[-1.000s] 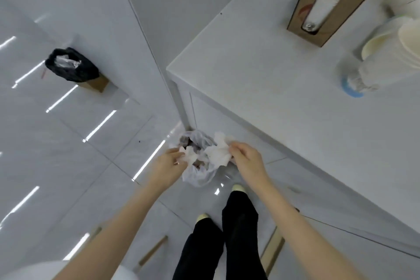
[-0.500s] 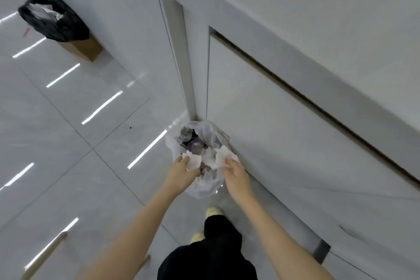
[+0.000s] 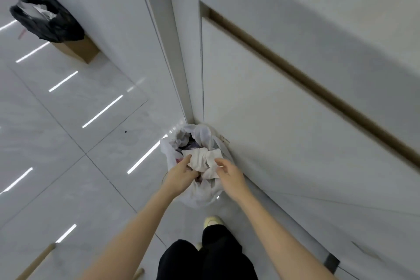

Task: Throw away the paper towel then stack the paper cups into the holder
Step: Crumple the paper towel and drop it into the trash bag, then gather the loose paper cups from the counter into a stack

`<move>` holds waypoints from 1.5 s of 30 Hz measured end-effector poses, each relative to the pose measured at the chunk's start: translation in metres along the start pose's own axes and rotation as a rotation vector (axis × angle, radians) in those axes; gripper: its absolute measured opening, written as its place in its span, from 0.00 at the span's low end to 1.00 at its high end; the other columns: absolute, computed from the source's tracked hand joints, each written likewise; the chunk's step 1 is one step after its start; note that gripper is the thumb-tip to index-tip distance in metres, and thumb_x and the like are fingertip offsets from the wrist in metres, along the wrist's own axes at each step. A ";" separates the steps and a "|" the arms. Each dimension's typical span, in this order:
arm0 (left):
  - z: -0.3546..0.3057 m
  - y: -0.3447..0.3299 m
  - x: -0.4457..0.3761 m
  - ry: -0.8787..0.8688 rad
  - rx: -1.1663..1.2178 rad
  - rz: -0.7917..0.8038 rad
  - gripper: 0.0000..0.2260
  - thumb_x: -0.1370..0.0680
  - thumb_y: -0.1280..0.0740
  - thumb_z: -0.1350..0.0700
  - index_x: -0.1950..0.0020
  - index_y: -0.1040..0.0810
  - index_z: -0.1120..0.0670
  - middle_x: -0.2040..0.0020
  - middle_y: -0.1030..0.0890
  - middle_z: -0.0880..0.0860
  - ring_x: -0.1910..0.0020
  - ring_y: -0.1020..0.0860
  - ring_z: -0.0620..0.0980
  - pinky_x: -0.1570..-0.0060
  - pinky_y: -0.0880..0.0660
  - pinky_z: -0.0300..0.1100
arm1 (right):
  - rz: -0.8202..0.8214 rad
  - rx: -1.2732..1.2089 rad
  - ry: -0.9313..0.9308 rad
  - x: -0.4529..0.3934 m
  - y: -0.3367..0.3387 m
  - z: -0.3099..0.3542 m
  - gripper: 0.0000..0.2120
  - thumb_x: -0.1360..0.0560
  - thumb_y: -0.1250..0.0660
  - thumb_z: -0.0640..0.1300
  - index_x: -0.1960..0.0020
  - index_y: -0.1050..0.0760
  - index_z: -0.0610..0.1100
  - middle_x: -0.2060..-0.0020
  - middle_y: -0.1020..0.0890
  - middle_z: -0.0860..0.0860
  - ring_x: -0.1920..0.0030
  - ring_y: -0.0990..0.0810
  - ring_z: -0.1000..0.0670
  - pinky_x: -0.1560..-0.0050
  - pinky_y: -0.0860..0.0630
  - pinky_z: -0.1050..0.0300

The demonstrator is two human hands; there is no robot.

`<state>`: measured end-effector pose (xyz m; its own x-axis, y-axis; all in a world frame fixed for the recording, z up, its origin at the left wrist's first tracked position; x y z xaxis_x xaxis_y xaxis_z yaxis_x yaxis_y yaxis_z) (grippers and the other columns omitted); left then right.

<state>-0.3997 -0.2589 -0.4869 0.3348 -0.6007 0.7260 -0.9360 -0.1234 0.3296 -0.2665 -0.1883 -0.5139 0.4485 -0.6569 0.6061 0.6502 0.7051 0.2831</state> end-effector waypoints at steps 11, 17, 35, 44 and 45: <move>-0.149 0.064 0.179 -0.240 -0.097 -0.040 0.15 0.25 0.37 0.58 0.39 0.26 0.54 0.42 0.21 0.53 0.45 0.23 0.48 0.48 0.30 0.37 | -0.105 -0.066 0.159 0.168 0.066 0.166 0.11 0.23 0.41 0.39 0.44 0.23 0.44 0.51 0.18 0.49 0.48 0.20 0.50 0.47 0.27 0.63; -0.250 0.072 0.264 -0.446 -0.143 0.043 0.11 0.24 0.37 0.51 0.44 0.23 0.51 0.51 0.21 0.46 0.50 0.22 0.46 0.48 0.27 0.38 | -0.192 -0.048 0.261 0.248 0.130 0.239 0.09 0.23 0.41 0.38 0.48 0.23 0.44 0.55 0.17 0.47 0.56 0.19 0.52 0.53 0.25 0.66; -0.504 -0.068 0.333 -1.044 -0.181 0.227 0.27 0.33 0.27 0.57 0.36 0.30 0.51 0.40 0.27 0.47 0.43 0.28 0.43 0.51 0.32 0.34 | -0.880 -0.180 0.504 0.357 0.419 0.299 0.10 0.25 0.39 0.37 0.56 0.24 0.51 0.63 0.19 0.54 0.66 0.21 0.60 0.59 0.25 0.67; -0.541 -0.115 0.282 -1.107 -0.395 0.168 0.44 0.46 0.24 0.47 0.33 0.39 0.46 0.37 0.42 0.38 0.32 0.45 0.38 0.38 0.47 0.28 | -0.869 0.064 0.308 0.282 0.522 0.275 0.13 0.27 0.39 0.35 0.47 0.22 0.45 0.48 0.19 0.47 0.55 0.24 0.50 0.54 0.30 0.64; -0.541 -0.119 0.277 -1.092 -0.391 0.190 0.45 0.47 0.24 0.46 0.33 0.41 0.41 0.38 0.44 0.34 0.33 0.47 0.33 0.39 0.47 0.26 | -0.818 0.145 0.256 0.270 0.529 0.268 0.15 0.27 0.40 0.35 0.44 0.23 0.45 0.44 0.20 0.46 0.52 0.24 0.49 0.51 0.29 0.61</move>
<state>-0.1372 0.0169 0.0015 -0.2549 -0.9653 -0.0568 -0.8001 0.1776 0.5729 0.0340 0.0786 -0.0009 0.0096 -0.9999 -0.0102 0.7516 0.0005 0.6596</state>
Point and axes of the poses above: each hand's wrist, its own x-axis away from the middle knuckle, its own y-axis out of the back of the hand, z = x × y, the point moved 1 cm from there along -x, towards the middle knuckle
